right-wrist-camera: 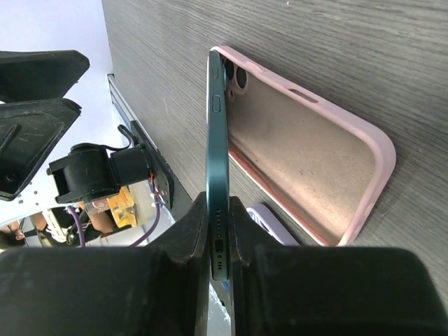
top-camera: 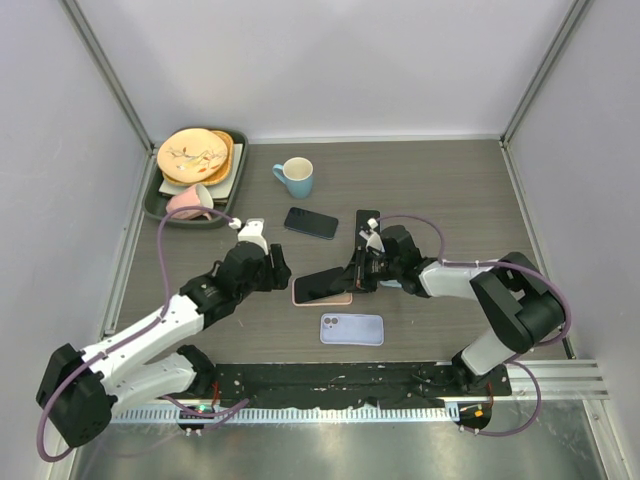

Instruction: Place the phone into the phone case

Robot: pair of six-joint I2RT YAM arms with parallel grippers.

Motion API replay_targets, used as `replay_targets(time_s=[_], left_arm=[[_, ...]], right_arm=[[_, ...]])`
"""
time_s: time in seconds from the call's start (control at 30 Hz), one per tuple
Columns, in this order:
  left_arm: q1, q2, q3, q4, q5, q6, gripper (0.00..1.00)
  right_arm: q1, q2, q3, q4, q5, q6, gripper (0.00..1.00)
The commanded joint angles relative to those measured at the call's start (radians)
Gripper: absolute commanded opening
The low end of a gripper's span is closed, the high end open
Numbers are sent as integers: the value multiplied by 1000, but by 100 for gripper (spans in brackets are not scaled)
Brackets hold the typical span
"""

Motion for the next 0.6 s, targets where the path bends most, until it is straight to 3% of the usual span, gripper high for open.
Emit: replay_targets(time_s=[0.0, 0.57], left_arm=[[-2, 16, 20, 42, -14, 9, 61], [0, 56, 34, 62, -5, 23, 61]], right_arm=[[4, 42, -18, -16, 34, 6, 1], [-1, 191, 17, -151, 123, -29, 1]])
